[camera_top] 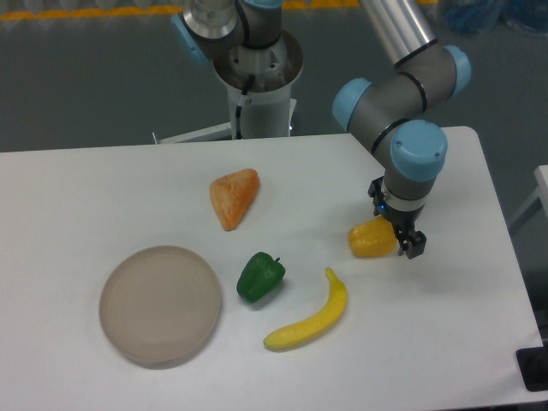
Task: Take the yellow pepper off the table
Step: 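Close the gripper fingers around the yellow pepper, then lift the grasped yellow pepper up off the table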
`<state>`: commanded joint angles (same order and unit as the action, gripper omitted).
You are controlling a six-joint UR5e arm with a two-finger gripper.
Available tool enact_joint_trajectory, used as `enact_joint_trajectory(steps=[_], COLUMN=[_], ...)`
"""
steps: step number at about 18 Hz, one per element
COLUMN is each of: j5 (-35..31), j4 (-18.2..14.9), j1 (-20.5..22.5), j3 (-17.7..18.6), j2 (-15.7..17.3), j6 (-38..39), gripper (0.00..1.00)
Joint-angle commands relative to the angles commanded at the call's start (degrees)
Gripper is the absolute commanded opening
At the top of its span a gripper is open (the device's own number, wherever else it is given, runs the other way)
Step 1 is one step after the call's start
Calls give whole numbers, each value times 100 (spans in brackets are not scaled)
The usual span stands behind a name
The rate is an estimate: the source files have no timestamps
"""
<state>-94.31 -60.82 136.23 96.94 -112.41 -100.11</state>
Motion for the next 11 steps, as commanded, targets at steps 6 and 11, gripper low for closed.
enact_joint_trajectory(steps=[6,11], j5=[9,0], j4=[70,114], j1=[-26,-70], j3=[53,1], j2=[-184,-194], j6=[18,18], gripper=[100,38])
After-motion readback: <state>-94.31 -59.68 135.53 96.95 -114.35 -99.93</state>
